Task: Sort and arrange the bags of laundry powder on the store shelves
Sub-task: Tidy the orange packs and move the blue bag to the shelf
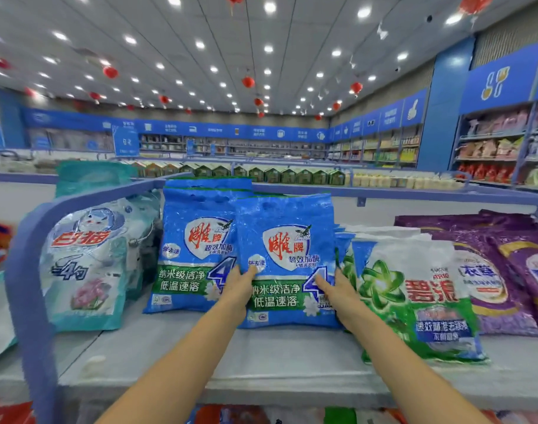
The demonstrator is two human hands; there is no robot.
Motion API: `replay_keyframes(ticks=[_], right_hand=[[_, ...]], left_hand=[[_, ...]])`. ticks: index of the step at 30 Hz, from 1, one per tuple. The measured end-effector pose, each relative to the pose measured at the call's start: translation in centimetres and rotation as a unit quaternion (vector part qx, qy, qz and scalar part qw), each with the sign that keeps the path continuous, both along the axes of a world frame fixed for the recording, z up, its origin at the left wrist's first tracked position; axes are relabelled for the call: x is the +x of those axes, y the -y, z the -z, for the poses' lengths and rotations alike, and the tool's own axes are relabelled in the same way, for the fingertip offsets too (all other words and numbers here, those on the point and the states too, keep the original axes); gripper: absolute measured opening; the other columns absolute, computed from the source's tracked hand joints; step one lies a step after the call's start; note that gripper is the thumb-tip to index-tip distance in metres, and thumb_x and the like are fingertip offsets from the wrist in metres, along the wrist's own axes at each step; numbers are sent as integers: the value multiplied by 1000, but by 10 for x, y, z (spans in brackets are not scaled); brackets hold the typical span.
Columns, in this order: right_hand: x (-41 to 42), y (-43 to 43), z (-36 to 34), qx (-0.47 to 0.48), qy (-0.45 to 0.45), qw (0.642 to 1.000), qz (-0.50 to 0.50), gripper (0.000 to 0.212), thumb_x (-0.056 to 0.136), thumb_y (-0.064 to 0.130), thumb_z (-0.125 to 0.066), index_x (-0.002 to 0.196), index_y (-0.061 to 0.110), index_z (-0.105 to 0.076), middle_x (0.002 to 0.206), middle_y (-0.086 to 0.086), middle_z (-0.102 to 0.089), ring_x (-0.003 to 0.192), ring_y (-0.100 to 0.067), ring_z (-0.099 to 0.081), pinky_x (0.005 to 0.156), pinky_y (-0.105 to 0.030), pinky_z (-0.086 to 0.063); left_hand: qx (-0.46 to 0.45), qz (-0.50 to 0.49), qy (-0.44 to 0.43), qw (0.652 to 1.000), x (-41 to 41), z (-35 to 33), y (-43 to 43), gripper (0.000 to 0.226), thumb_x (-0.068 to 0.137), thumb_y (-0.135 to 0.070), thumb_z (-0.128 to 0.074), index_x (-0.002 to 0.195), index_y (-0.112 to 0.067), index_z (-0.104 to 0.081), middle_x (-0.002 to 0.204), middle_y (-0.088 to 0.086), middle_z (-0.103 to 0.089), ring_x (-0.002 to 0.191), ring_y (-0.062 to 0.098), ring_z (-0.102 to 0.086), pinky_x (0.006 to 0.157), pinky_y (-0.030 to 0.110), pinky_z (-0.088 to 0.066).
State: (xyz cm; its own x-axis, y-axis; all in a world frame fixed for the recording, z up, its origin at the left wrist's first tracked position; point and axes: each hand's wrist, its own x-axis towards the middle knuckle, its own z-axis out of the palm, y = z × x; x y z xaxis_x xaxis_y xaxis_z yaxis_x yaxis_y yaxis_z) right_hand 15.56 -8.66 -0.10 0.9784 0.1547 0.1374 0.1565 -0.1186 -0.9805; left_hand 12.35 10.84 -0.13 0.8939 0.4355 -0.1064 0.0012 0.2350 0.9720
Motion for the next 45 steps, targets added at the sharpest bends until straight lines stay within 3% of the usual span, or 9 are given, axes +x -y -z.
replay_keyframes(ticks=[2, 9, 14, 18, 21, 27, 39, 43, 45], right_hand=[[2, -1, -1, -6, 7, 1000, -5, 40, 96, 13, -52, 134, 15, -41, 113, 0, -60, 76, 5, -56, 55, -5, -44], [-18, 2, -20, -33, 45, 998, -27, 69, 96, 20, -52, 151, 21, -11, 149, 3, -34, 127, -16, -41, 96, -27, -35], [-53, 15, -37, -96, 175, 979, -24, 69, 98, 23, -48, 151, 25, -5, 157, 11, -10, 142, -7, -14, 113, -28, -15], [-99, 14, -40, -27, 277, 958, -71, 47, 95, 14, -52, 133, 37, -39, 138, 24, -42, 126, 8, -39, 105, -21, -31], [-131, 6, -36, 56, 284, 951, -112, 31, 92, 6, -53, 109, 31, -59, 107, 12, -68, 103, -2, -62, 88, -14, -47], [-184, -32, -15, 119, 254, 943, -177, 19, 82, 24, -53, 84, 29, -71, 71, -1, -70, 63, -14, -66, 63, -18, -54], [-248, -173, 2, 102, 221, 952, -184, 53, 68, 71, -63, 91, 23, -69, 77, 0, -71, 70, -19, -69, 70, -24, -57], [-275, -250, -9, 51, 326, 927, -177, 9, 87, 32, -58, 89, 32, -66, 86, 9, -71, 80, -9, -68, 74, -14, -52], [-289, -294, -14, 2, 370, 914, -166, 14, 88, 20, -60, 86, 33, -65, 89, 13, -70, 85, -3, -66, 76, -10, -48]], left_hand=[[9, -19, 18, 1000, 0, -1, 4, 54, 96, -25, -55, 145, -12, -35, 139, 13, -50, 121, 35, -53, 99, 54, -45], [54, -61, 82, 993, -28, -11, 14, 46, 99, -20, -50, 142, -12, -36, 143, 11, -45, 125, 27, -48, 107, 43, -39], [132, -78, 145, 977, -87, -32, 6, 37, 98, -16, -51, 134, -16, -45, 136, 4, -49, 112, 13, -49, 91, 25, -37], [179, -66, 216, 957, -160, -33, -9, 21, 93, -9, -56, 111, -20, -60, 113, 0, -67, 105, 13, -62, 80, 17, -51], [213, -81, 254, 940, -225, -25, -34, 12, 88, -16, -62, 99, -19, -68, 94, 3, -74, 90, 16, -70, 80, 21, -55], [243, -226, 229, 915, -354, 7, -108, 19, 81, -26, -56, 87, -28, -74, 81, 4, -74, 76, 16, -70, 72, 19, -55], [229, -344, 194, 890, -458, 45, -281, 36, 96, -8, -47, 81, -27, -74, 72, -3, -71, 67, 9, -68, 67, 17, -56], [240, -299, 206, 900, -440, 37, -363, 30, 94, -13, -50, 81, -28, -73, 72, -2, -71, 68, 11, -69, 67, 18, -56], [245, -266, 197, 911, -429, 29, -403, 28, 93, -14, -52, 82, -29, -73, 74, -1, -72, 69, 12, -69, 67, 18, -56]])
